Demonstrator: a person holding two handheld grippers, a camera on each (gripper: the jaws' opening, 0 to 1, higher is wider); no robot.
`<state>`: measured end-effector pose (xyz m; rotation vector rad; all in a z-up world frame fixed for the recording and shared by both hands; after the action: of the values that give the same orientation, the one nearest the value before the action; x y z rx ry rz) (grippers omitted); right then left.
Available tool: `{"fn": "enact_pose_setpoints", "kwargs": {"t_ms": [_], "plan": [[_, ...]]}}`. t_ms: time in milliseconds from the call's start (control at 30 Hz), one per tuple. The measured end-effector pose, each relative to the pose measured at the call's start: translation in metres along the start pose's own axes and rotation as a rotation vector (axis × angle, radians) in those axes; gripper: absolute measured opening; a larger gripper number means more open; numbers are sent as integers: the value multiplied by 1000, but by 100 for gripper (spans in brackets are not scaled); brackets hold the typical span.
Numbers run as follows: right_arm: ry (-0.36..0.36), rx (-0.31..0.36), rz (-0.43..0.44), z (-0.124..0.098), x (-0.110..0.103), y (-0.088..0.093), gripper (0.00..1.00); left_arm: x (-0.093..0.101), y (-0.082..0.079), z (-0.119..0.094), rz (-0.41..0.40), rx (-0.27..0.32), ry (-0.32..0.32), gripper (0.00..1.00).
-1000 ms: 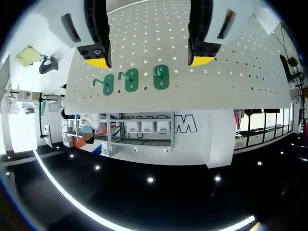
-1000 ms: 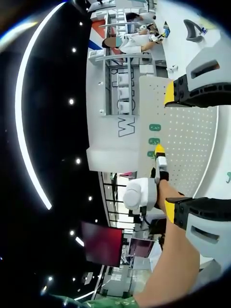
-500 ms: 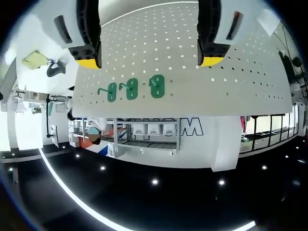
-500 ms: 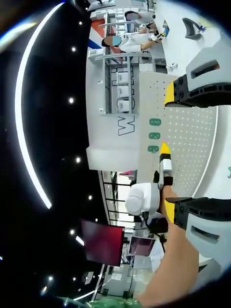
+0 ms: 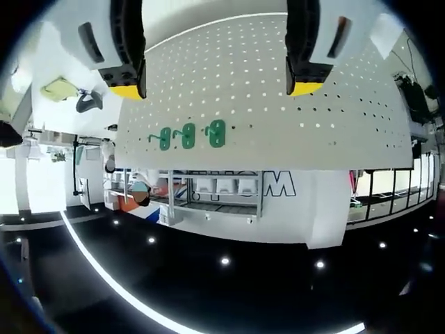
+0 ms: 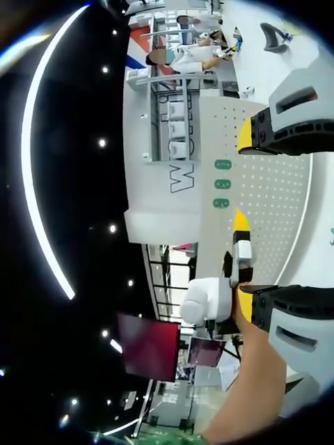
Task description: Insert the hook assembly into the mounting plate slot until the hook locks in place.
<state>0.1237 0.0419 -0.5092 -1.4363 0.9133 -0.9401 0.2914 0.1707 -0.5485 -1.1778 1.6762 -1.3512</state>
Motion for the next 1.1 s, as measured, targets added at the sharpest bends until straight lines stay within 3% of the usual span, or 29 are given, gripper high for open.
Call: {"fn": "enact_pose_setpoints", "kwargs": {"t_ms": [667,1100], "plan": [[1,-27,-22,-2,-19,5,77,-6,23,-64,-16,-7,92,83],[-3,-75,-17,4,-24,26,77,-23,29,-107,-43,22,145,83]]}}
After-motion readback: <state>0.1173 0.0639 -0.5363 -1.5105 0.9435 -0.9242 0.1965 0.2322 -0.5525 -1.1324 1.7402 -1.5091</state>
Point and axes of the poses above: the point that each gripper's makers call its tool centre point, and the gripper's own axes: z roughly forward along the fingers, x roughly to its right, y roughly out of its underside, the point moved 3 cm from there along -z, roughly backward along the fingers, and after that the axes turned 12 degrees about -x, right-handed, at the moved point
